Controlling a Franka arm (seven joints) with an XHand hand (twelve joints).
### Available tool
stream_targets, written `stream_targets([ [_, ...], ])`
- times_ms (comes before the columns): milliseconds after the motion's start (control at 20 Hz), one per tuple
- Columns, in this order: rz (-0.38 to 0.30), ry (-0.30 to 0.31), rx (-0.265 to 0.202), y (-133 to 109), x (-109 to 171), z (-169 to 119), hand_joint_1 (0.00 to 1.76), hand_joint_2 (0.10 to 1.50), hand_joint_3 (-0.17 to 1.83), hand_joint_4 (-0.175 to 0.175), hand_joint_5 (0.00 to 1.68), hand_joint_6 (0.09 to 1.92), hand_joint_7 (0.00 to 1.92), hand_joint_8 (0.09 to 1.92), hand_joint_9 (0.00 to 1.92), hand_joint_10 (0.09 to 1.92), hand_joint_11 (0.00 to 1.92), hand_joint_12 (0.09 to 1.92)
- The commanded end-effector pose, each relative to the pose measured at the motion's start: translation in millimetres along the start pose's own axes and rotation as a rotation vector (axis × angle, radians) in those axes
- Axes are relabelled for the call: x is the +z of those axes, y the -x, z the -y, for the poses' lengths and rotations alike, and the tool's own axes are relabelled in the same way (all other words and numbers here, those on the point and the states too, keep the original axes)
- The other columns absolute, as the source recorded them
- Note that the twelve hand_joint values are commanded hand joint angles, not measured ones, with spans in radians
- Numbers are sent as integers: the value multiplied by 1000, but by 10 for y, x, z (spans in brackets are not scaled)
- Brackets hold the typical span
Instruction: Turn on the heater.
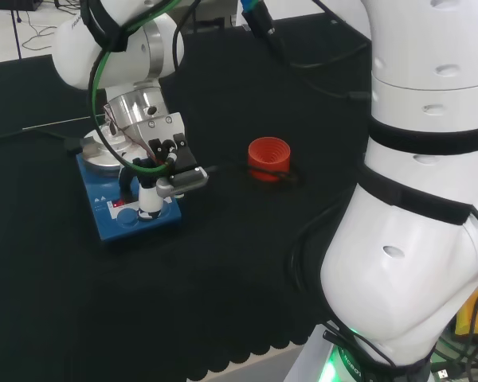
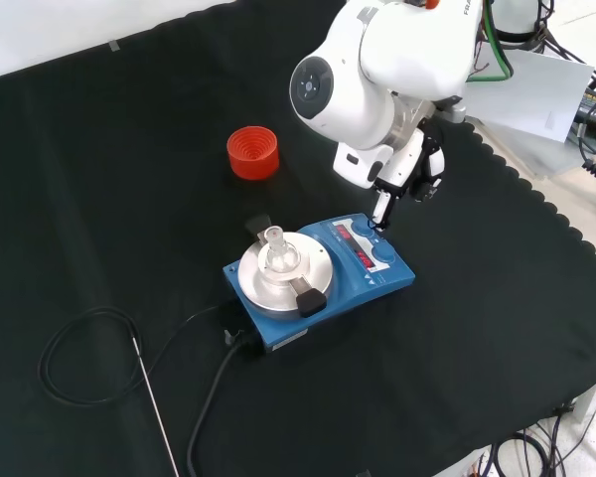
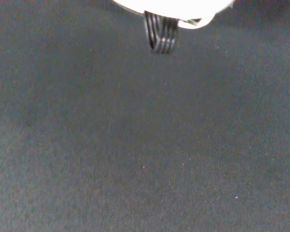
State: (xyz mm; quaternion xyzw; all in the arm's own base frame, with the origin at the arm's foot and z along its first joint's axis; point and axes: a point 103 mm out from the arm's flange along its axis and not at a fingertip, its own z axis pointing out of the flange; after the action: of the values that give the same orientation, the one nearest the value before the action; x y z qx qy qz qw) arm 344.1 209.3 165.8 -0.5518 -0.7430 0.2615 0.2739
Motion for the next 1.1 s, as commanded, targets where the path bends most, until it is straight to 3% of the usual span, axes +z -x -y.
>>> stream_targets([
  [50, -1, -15, -6, 34, 30, -36, 1393, 723, 926, -47, 258, 715, 1538, 1543, 1725, 1514, 1501, 1335],
  [850, 12, -30, -16, -16, 79, -98, 1399, 715, 947, -38, 225, 684, 1540, 1546, 1725, 1517, 1496, 1346],
  [1100, 11, -37, -19, -18, 111, -126, 1402, 706, 963, -32, 213, 581, 1541, 1547, 1725, 1518, 1493, 1350],
])
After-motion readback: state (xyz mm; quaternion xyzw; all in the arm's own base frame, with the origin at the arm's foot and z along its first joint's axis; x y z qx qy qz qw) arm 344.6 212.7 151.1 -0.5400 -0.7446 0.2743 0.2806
